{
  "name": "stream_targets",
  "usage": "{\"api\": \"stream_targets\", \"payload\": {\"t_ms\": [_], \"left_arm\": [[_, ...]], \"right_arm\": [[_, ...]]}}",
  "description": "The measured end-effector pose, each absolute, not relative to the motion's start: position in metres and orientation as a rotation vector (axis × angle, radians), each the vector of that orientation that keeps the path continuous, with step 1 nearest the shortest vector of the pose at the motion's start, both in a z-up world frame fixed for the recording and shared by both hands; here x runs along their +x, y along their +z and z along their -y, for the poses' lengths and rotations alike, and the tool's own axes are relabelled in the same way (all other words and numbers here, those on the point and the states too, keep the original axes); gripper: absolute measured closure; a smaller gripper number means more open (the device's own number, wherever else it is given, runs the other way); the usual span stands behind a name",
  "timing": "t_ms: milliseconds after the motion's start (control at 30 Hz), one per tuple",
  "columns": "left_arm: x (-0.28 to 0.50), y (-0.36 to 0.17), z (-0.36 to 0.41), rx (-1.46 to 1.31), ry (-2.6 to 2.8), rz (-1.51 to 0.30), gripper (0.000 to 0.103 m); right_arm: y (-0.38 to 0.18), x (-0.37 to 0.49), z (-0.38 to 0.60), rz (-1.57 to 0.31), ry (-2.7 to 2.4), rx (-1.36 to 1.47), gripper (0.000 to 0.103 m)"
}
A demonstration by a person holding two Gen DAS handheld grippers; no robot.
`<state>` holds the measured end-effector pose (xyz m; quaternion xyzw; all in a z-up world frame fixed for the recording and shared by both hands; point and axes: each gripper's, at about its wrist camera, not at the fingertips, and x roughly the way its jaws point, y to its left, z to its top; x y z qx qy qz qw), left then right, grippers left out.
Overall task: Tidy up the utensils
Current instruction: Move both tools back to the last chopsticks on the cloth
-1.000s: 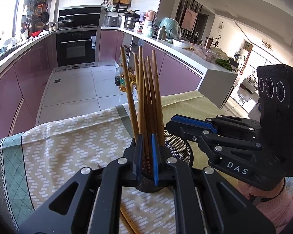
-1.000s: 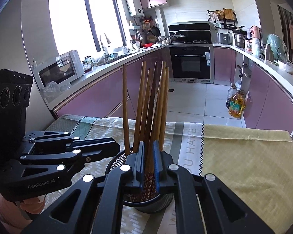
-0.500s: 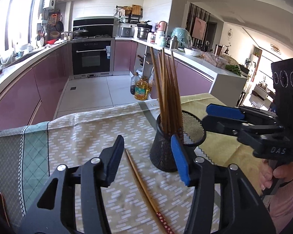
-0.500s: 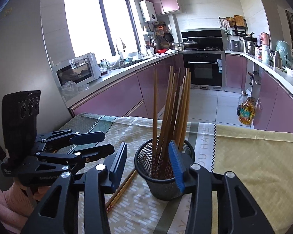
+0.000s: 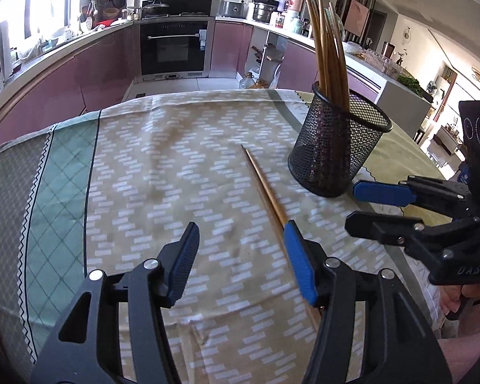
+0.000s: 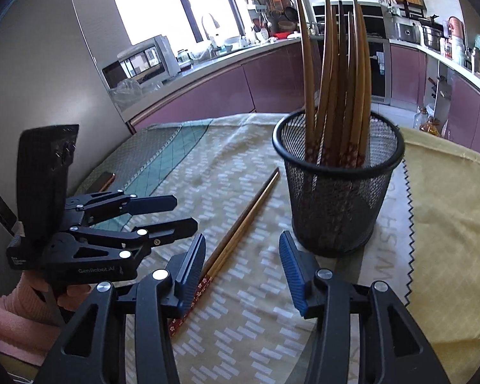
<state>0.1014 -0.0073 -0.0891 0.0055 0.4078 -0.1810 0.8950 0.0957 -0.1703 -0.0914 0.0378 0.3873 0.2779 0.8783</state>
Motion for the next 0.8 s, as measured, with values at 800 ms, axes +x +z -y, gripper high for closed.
{"api": "stream_targets", "payload": {"t_ms": [800], "left_arm": [[0.098,-0.098,-0.006,-0.022,-0.356,-0.866,0.048]], "right_arm": [[-0.121,0.095,0.127,-0.874,0.493,-0.074,0.058]]}}
